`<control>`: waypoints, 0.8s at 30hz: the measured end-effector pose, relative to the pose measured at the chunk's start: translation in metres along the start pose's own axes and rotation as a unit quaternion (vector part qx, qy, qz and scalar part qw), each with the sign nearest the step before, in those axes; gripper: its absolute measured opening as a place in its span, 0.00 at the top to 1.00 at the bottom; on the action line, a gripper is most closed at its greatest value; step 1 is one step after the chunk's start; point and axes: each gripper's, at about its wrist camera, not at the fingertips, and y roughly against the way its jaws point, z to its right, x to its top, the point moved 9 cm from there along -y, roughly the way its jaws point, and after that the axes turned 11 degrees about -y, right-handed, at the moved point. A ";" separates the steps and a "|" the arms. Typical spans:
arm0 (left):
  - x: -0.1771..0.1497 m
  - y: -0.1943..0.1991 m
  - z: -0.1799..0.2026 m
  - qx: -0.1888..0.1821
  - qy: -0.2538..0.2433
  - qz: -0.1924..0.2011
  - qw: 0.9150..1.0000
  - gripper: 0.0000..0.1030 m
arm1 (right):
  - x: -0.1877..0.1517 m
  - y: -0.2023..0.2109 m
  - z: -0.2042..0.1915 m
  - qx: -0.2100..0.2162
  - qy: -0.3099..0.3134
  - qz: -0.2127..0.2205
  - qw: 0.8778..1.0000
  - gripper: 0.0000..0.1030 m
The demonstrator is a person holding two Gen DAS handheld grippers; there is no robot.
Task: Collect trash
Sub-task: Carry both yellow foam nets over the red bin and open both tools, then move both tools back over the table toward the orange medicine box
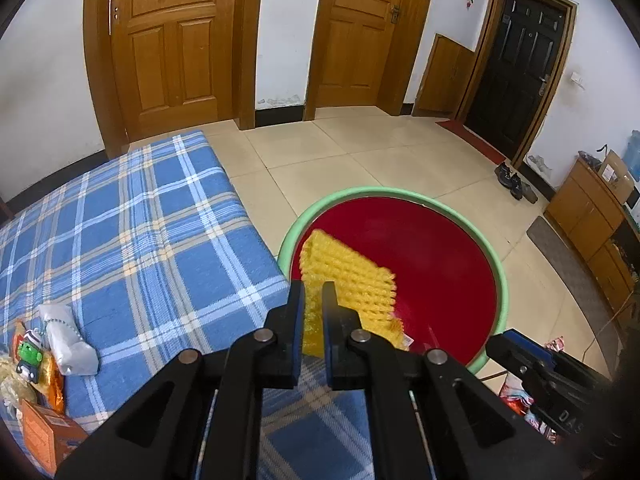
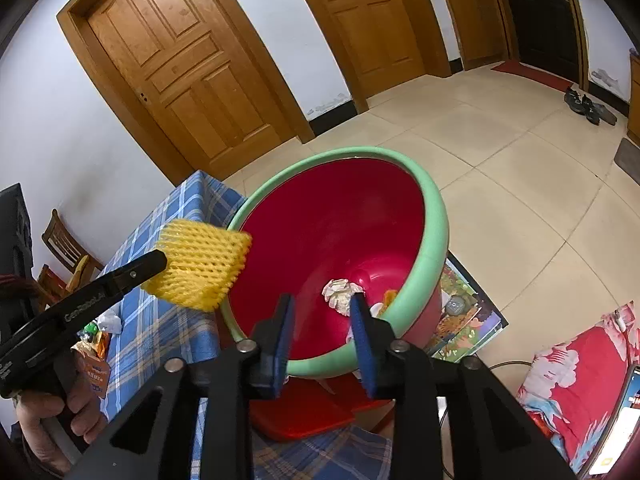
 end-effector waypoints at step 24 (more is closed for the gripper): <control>-0.025 0.057 -0.035 0.037 0.029 0.012 0.999 0.47 | -0.013 0.025 -0.032 0.023 0.014 0.014 1.000 0.25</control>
